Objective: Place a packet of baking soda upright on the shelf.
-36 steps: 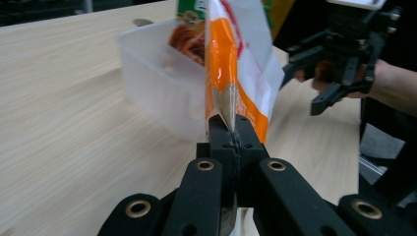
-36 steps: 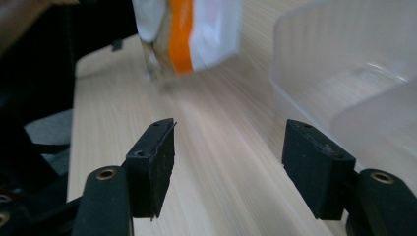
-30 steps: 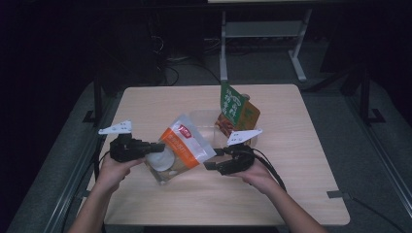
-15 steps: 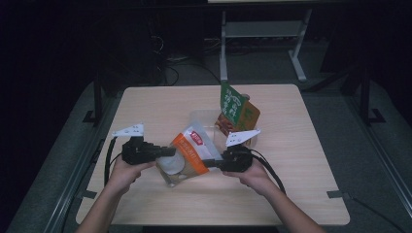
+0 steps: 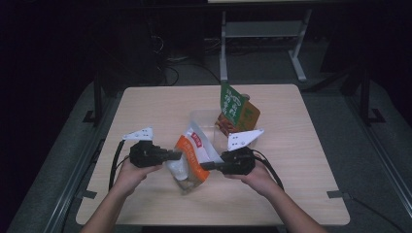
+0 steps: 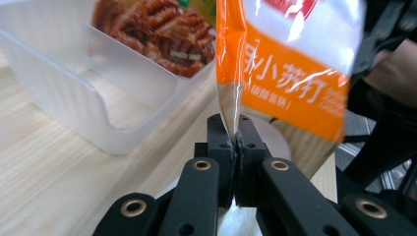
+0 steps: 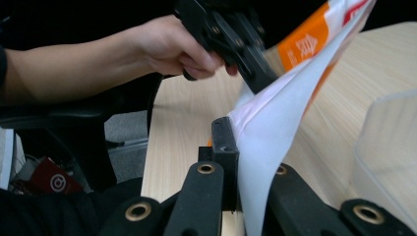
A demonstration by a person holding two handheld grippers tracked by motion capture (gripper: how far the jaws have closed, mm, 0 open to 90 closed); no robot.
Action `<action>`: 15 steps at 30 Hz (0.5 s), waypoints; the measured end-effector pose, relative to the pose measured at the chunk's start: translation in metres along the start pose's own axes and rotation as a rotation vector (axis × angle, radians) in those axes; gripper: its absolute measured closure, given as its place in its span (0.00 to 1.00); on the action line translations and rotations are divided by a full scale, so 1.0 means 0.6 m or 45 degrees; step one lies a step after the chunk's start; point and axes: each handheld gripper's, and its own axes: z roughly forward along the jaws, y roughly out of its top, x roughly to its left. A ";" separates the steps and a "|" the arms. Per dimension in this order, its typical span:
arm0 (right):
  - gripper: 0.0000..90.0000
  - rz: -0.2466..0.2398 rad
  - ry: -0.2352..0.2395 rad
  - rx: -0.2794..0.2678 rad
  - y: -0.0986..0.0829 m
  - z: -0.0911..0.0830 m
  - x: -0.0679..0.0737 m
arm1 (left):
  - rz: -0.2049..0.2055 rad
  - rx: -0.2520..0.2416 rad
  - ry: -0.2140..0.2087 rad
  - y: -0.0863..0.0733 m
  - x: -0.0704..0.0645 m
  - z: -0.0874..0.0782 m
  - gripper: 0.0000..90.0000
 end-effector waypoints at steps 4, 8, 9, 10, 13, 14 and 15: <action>1.00 -0.023 0.026 -0.005 0.009 -0.001 0.009 | 0.055 0.057 0.034 0.000 -0.008 0.016 0.88; 1.00 -0.048 0.037 0.008 0.013 0.000 0.014 | 0.103 0.095 0.095 0.001 -0.015 0.022 0.78; 1.00 -0.056 0.038 0.012 0.014 -0.001 0.015 | 0.106 0.098 0.098 0.002 -0.014 0.020 0.74; 1.00 -0.060 0.033 0.012 0.015 -0.002 0.016 | 0.100 0.090 0.107 0.002 -0.014 0.019 0.69; 1.00 -0.075 0.025 0.015 0.017 -0.008 0.017 | 0.104 0.086 0.153 0.000 -0.012 0.009 0.60; 1.00 -0.076 0.020 0.013 0.018 -0.011 0.018 | 0.100 0.083 0.166 -0.002 -0.010 0.005 0.58; 1.00 -0.083 0.021 0.010 0.020 -0.014 0.018 | 0.100 0.083 0.177 -0.004 -0.008 0.001 0.56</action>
